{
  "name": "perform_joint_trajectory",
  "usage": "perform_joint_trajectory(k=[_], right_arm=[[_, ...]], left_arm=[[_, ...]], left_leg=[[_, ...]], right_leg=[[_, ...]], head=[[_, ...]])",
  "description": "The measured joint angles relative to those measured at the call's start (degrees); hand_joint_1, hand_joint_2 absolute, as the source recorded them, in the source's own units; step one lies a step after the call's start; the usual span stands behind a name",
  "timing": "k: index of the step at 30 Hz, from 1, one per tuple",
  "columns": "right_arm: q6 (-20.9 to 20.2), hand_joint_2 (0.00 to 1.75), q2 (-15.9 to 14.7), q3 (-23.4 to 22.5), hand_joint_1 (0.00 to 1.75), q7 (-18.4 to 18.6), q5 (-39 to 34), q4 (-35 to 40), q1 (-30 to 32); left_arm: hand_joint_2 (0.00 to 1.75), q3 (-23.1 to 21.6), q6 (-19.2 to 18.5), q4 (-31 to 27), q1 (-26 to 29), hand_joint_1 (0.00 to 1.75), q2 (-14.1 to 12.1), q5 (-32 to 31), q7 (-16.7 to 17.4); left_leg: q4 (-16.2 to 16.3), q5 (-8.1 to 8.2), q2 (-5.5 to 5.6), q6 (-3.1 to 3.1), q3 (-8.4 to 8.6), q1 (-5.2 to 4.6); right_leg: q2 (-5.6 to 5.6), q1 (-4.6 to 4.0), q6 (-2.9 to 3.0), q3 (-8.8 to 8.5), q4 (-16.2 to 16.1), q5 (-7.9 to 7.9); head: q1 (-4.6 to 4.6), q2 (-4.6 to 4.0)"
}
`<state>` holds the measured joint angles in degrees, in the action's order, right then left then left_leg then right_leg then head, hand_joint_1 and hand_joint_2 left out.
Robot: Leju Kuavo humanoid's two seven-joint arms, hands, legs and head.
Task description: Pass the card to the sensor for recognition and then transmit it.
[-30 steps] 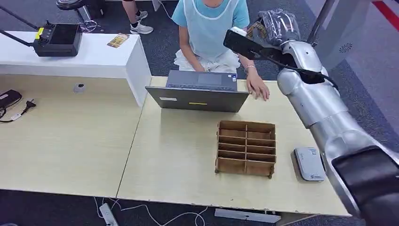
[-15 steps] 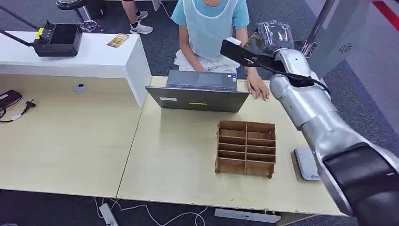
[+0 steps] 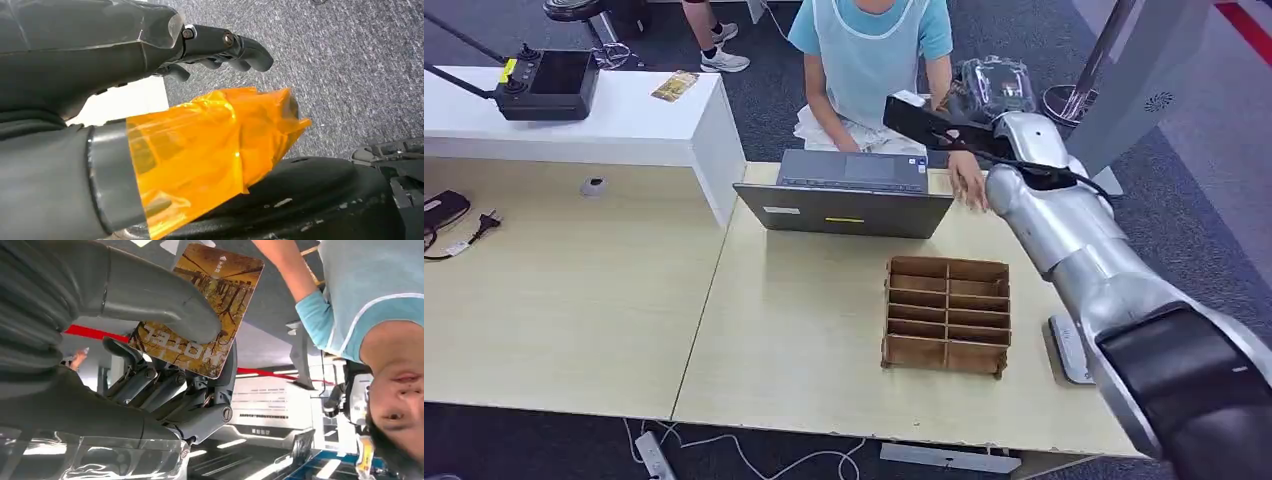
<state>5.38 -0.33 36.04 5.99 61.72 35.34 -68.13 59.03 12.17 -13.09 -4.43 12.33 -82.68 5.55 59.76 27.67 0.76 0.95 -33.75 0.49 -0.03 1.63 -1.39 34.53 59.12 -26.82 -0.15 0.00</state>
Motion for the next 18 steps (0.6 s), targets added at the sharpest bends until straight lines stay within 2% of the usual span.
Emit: perform_joint_trajectory(k=[18], right_arm=[[-0.3, 1.75, 0.5, -1.5, 1.75, 0.0, 1.6, -0.5, -0.3]], left_arm=[[0.0, 0.0, -0.2, 0.0, 0.0, 0.0, 0.0, 0.1, 0.0]], left_leg=[[0.0, 0.0, 0.0, 0.0, 0.0, 0.0]], right_leg=[[0.0, 0.0, 0.0, 0.01, 0.0, 0.0]], head=[[0.0, 0.0]])
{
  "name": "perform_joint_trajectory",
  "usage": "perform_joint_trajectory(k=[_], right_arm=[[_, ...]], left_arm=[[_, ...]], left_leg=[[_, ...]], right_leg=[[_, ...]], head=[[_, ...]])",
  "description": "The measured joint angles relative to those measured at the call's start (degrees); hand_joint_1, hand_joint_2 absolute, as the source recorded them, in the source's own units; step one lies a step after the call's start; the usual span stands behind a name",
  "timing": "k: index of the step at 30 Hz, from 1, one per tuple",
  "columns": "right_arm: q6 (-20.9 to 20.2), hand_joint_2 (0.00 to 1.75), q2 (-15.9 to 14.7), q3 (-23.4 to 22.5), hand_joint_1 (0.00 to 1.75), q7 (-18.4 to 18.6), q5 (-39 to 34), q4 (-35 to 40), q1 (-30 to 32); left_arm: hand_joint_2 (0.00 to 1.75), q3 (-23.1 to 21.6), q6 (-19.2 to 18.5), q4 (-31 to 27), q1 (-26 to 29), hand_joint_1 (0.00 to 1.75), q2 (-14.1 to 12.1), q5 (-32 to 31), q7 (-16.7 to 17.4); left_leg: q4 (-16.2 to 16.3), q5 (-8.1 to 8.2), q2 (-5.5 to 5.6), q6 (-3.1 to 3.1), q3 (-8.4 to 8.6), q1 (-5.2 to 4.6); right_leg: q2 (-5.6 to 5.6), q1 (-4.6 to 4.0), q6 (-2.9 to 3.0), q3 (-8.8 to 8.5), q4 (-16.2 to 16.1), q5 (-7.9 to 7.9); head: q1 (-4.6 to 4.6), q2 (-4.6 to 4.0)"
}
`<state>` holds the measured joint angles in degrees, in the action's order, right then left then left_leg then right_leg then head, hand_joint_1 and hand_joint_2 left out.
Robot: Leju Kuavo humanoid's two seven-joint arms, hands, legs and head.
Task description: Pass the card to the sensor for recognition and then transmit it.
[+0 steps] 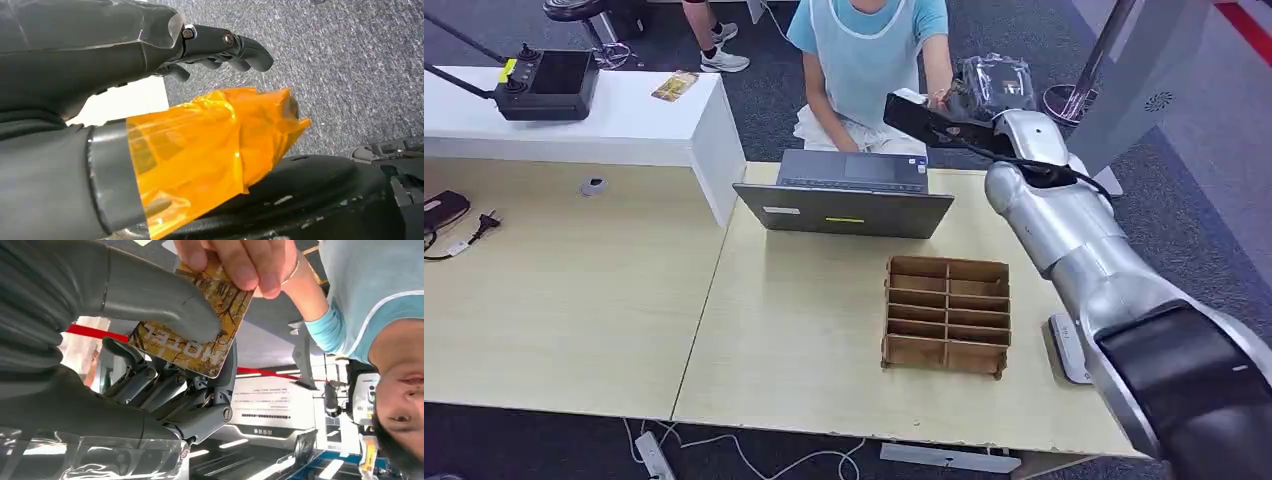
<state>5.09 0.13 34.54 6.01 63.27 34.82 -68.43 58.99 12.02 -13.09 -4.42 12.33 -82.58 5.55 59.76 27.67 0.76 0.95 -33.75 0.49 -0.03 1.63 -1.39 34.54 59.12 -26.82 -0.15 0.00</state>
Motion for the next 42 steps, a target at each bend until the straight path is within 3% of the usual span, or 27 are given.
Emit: perform_joint_trajectory(k=[6, 8, 9, 20, 27, 34, 42], right_arm=[[0.0, 1.75, 0.0, -0.8, 1.75, 0.0, 0.2, -0.1, 0.0], [0.0, 1.75, 0.0, -0.9, 0.16, 0.0, 0.2, -0.1, 0.0], [0.0, 1.75, 0.0, -1.0, 0.0, 0.0, 0.2, -0.2, 0.0], [0.3, 1.75, 0.1, -2.2, 0.0, 0.1, 0.2, -0.2, 0.0], [3.5, 1.75, 0.2, -5.6, 0.0, -2.6, -4.5, 1.7, 1.5], [1.0, 1.75, 0.2, -9.3, 0.0, -5.6, -10.7, 6.2, 3.4], [1.8, 1.75, 0.2, -12.3, 0.0, -8.0, -15.3, 12.7, 6.6]], left_arm=[[0.0, 0.0, 0.0, 0.0, 0.0, 0.0, 0.0, 0.2, 0.0], [0.0, 0.0, 0.0, 0.0, 0.0, 0.0, 0.0, 0.3, 0.0], [0.0, 0.0, 0.0, 0.0, 0.0, 0.0, 0.0, 0.3, 0.0], [0.0, 0.0, 0.0, 0.0, 0.0, 0.0, 0.0, 0.6, 0.0], [0.0, 0.0, 0.2, 0.0, 0.0, 0.0, 0.0, 0.9, -0.2], [0.0, 0.0, 0.4, 0.0, 0.0, 0.0, 0.0, 1.2, -0.2], [0.0, 0.0, 0.4, 0.0, 0.1, 0.0, 0.0, 1.2, -0.2]], left_leg=[[0.0, 0.0, 0.0, 0.0, -0.01, 0.0], [0.0, 0.0, 0.0, 0.0, 0.0, 0.0], [0.0, 0.0, 0.0, 0.0, 0.0, 0.0], [0.0, 0.0, 0.0, 0.0, 0.0, 0.0], [0.0, 0.0, 0.0, 0.0, 0.0, 0.0], [0.0, 0.0, 0.01, 0.0, 0.0, 0.0], [0.0, 0.0, 0.0, 0.0, 0.0, 0.0]], right_leg=[[0.0, 0.0, 0.0, 0.0, 0.0, 0.0], [0.0, 0.0, 0.0, 0.01, 0.0, 0.0], [0.0, 0.0, 0.0, 0.01, 0.0, 0.0], [0.0, 0.0, 0.0, 0.0, 0.0, 0.0], [0.0, 0.0, 0.0, 0.0, 0.0, 0.0], [0.0, 0.0, 0.0, 0.0, 0.0, 0.0], [0.0, 0.0, 0.0, 0.01, 0.0, 0.0]], head=[[0.0, 0.0], [-0.02, 0.0], [0.0, 0.0], [0.0, 0.0], [-0.02, 0.0], [-0.02, 0.0], [-0.02, 0.0]])
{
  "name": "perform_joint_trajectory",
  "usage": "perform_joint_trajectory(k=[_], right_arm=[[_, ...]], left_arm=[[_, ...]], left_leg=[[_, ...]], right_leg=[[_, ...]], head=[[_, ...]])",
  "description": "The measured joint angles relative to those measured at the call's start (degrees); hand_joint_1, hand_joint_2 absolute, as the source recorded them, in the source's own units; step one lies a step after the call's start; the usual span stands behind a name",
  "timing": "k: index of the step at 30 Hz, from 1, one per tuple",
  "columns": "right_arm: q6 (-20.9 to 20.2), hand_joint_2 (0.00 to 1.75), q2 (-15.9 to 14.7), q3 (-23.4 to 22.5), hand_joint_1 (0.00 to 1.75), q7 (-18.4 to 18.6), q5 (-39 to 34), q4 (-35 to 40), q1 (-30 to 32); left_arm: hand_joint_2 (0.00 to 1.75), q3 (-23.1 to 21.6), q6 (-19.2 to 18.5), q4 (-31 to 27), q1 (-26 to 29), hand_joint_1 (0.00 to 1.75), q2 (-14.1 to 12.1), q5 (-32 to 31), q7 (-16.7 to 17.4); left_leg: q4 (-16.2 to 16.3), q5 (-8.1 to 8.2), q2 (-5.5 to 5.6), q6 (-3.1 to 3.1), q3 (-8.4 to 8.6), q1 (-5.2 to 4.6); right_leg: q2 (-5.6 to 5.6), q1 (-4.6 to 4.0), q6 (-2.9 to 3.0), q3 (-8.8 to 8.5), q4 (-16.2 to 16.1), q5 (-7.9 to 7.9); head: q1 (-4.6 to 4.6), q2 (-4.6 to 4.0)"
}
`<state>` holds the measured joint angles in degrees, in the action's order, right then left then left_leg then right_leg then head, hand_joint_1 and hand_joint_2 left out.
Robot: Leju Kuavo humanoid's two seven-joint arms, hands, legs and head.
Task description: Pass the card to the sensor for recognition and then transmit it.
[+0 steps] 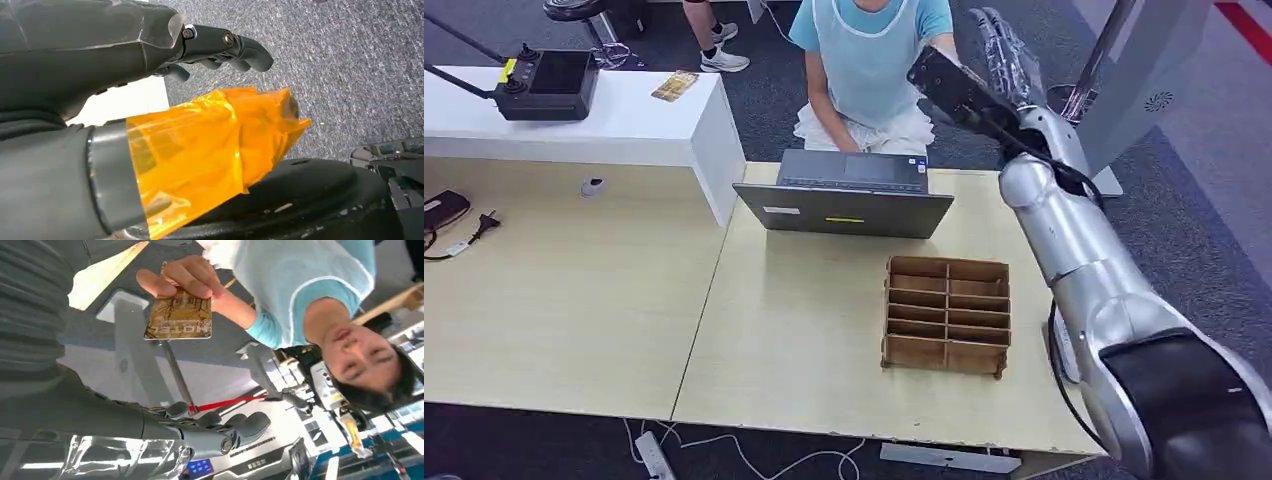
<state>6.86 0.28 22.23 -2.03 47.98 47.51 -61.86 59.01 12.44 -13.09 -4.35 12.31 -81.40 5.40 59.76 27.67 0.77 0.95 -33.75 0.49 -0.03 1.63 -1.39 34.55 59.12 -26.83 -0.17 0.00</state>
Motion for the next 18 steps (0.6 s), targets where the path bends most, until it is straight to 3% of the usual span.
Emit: perform_joint_trajectory(k=[12, 18], right_arm=[[-0.5, 1.75, -1.0, -3.1, 0.0, -3.7, -10.4, 16.8, 9.1], [-1.6, 1.75, -3.8, -3.0, 0.0, -3.6, -12.1, 28.4, 15.2]], left_arm=[[0.0, 0.0, 0.2, 0.0, 0.3, 0.0, 0.0, -0.2, 0.9], [0.0, 0.5, 1.1, 0.0, 0.3, 0.0, 0.0, 1.8, 1.0]], left_leg=[[0.0, 0.01, -0.01, 0.0, 0.0, 0.0], [0.0, 0.01, 0.0, -0.01, -0.01, 0.0]], right_leg=[[-0.02, 0.0, 0.0, 0.03, 0.0, 0.0], [-0.01, 0.0, 0.0, 0.03, 0.0, -0.01]], head=[[0.02, 0.0], [0.0, 0.0]])
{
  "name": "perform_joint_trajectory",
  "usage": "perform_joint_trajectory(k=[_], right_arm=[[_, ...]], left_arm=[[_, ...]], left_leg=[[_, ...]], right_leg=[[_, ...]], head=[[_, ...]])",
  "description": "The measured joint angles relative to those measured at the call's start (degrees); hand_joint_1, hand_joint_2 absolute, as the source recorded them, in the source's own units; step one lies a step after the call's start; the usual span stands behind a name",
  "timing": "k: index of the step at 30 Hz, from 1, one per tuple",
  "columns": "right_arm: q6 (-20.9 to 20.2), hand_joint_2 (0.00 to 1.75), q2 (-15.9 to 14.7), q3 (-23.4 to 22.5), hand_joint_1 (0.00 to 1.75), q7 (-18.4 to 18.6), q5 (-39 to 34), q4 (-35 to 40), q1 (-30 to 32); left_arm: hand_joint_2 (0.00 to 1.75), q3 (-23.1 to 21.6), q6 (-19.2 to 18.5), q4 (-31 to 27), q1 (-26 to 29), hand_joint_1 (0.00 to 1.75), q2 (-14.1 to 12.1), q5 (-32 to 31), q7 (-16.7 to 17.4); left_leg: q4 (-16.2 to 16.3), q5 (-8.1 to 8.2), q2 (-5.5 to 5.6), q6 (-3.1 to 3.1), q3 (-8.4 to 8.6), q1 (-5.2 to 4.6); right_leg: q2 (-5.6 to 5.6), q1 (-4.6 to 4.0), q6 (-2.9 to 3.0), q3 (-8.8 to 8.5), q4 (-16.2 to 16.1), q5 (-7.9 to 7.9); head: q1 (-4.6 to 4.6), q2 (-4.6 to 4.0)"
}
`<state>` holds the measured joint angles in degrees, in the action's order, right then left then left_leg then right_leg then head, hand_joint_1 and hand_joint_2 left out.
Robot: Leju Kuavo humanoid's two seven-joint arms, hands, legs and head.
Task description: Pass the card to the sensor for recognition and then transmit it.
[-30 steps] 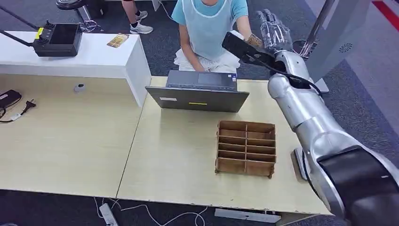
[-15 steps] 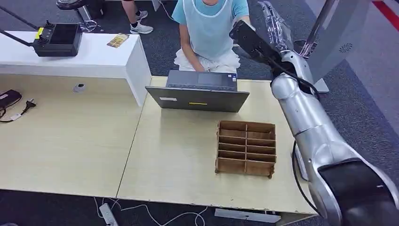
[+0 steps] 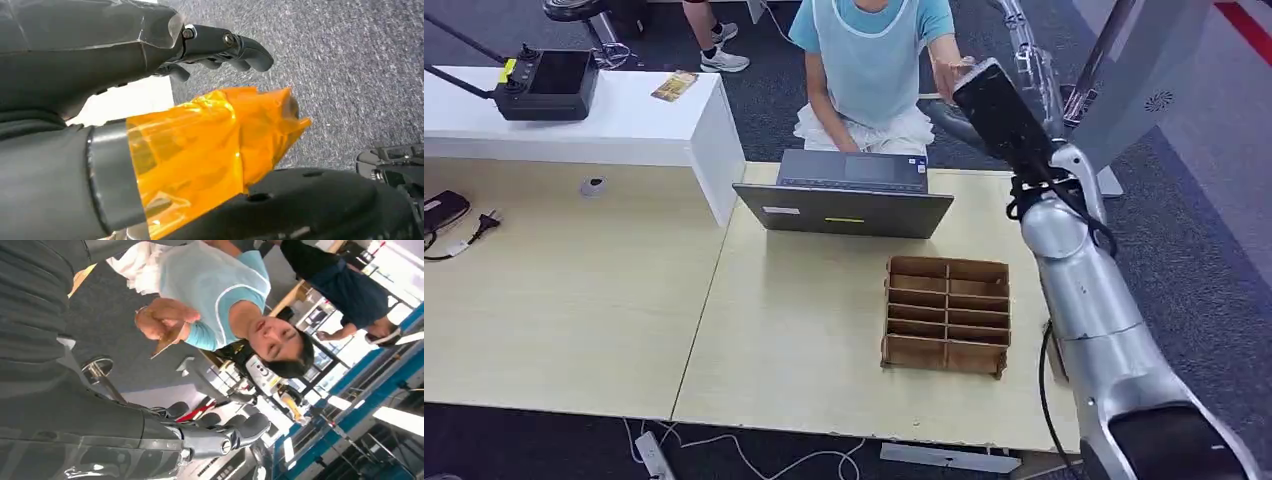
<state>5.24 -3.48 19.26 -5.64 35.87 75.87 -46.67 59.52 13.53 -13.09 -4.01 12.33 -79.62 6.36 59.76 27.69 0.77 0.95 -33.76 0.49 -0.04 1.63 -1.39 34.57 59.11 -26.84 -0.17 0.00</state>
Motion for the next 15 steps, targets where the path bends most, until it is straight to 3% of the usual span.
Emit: perform_joint_trajectory(k=[10, 15], right_arm=[[-2.2, 1.75, -9.9, -0.4, 0.0, -2.1, -5.8, 17.5, 12.5], [-1.3, 1.75, -13.4, -2.2, 0.0, -3.9, -4.2, 24.1, 20.2]], left_arm=[[0.0, 2.4, 0.9, 0.0, 0.4, 0.0, 0.9, 2.5, 0.9], [0.0, 3.3, 1.0, 0.0, 0.5, 0.0, 1.2, 2.7, 0.9]], left_leg=[[0.0, 0.05, 0.02, -0.06, -0.01, -0.03], [0.0, 0.08, 0.01, -0.04, -0.01, -0.01]], right_leg=[[0.03, 0.02, -0.02, -0.02, -0.1, -0.02], [0.02, 0.01, -0.02, 0.0, -0.1, -0.03]], head=[[0.0, 0.0], [0.02, 0.0]])
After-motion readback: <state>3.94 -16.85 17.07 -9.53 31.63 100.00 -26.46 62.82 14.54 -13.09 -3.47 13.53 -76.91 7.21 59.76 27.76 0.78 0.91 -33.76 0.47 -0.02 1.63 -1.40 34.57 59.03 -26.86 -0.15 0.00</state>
